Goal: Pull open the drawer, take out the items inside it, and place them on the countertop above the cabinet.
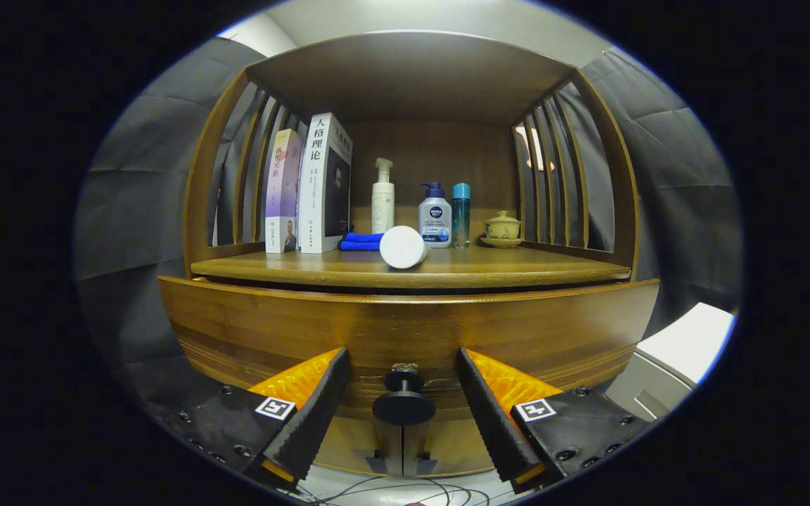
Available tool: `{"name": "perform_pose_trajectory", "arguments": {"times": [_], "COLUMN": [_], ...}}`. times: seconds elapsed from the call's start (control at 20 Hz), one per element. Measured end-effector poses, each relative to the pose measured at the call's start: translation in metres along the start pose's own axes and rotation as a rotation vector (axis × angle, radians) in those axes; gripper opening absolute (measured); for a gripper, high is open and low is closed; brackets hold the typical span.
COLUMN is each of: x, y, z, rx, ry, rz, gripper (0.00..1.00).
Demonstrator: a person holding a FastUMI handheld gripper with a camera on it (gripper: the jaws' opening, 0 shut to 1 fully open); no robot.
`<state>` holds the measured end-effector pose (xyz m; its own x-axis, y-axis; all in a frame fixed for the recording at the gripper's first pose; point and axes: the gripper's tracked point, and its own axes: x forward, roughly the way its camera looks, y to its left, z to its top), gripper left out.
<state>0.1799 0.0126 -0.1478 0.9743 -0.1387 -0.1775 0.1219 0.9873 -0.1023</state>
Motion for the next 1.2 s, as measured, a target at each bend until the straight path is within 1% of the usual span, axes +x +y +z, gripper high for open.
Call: {"name": "perform_pose_trajectory", "arguments": {"times": [0.3,0.55,0.6,0.75,0.95,1.05,1.2], "x": [0.024,0.024,0.016,-0.02,-0.084,-0.115,-0.154], "y": [-0.003,-0.01,-0.012,-0.01,-0.011,-0.014,-0.025], "z": [0.001,0.002,0.002,0.016,0.028,0.032,0.047], "rx": [0.005,-0.011,-0.002,0.024,-0.018,-0.024,-0.026], "ry": [0.017,0.014,0.017,-0.018,-0.083,-0.098,-0.159], "rz": [0.001,-0.032,-0.031,0.018,0.078,0.097,0.101], "gripper": [0.98,0.98,0.98,0.98,0.98,0.98,0.98]}}
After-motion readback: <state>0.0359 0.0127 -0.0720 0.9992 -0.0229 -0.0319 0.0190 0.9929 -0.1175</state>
